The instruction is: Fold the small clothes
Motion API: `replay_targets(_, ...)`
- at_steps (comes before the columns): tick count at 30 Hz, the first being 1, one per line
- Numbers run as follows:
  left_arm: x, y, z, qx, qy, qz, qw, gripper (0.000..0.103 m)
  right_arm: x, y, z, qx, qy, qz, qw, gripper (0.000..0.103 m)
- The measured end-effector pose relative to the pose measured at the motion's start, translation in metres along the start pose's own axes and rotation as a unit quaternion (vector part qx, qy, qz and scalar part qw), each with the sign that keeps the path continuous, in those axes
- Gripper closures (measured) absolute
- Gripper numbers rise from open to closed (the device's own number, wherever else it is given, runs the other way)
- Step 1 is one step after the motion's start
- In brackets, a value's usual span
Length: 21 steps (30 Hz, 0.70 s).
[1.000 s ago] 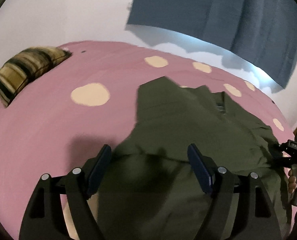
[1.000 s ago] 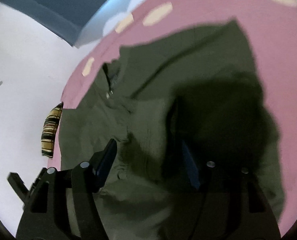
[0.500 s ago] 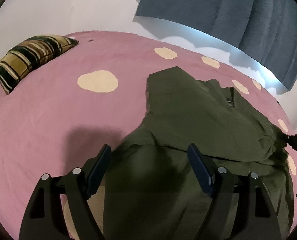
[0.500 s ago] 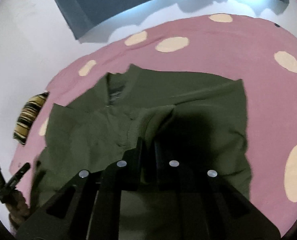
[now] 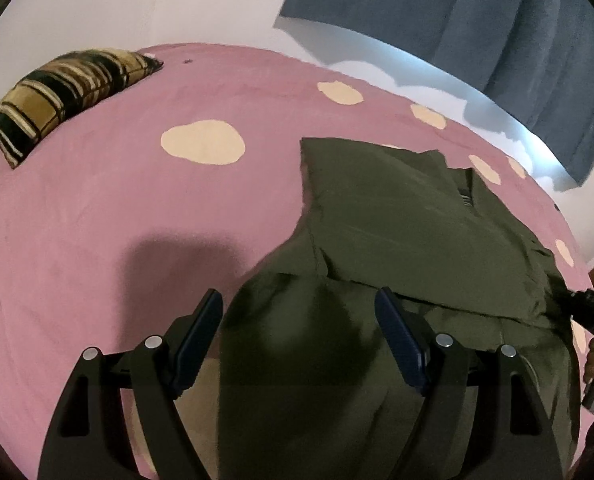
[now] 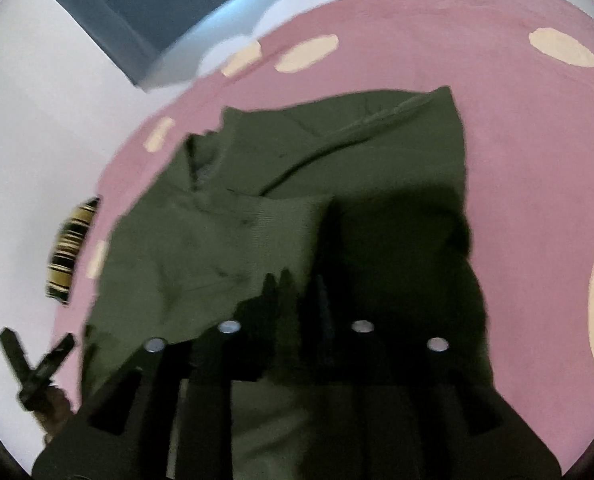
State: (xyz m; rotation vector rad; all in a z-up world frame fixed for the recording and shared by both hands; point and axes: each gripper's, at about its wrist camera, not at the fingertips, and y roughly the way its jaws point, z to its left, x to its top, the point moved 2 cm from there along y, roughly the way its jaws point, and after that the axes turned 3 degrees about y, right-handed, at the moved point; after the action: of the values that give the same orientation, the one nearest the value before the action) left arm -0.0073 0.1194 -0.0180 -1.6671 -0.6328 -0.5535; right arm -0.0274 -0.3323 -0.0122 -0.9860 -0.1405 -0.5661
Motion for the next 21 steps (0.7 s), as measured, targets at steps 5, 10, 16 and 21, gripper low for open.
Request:
replay_targets(5, -0.015, -0.025, 0.012, -0.034, 0.03, 0.005, 0.999, 0.026, -0.025, -0.057, -0.01, 0.011, -0.007, -0.027, 1.0, 0.059)
replay_targets(10, -0.042, -0.049, 0.035, -0.077, 0.029, 0.022, 0.9964, 0.023, -0.066, -0.101, -0.028, 0.008, -0.005, -0.018, 1.0, 0.057)
replay_targets(16, -0.074, -0.072, 0.064, -0.166, -0.024, 0.044, 0.9848, 0.023, -0.122, -0.135, -0.048, 0.019, 0.003, 0.014, 1.0, 0.056)
replay_targets(21, -0.1, -0.08, 0.069, -0.239, -0.057, 0.07, 0.9667, 0.022, -0.155, -0.145, -0.047, 0.072, 0.011, 0.04, 0.997, 0.054)
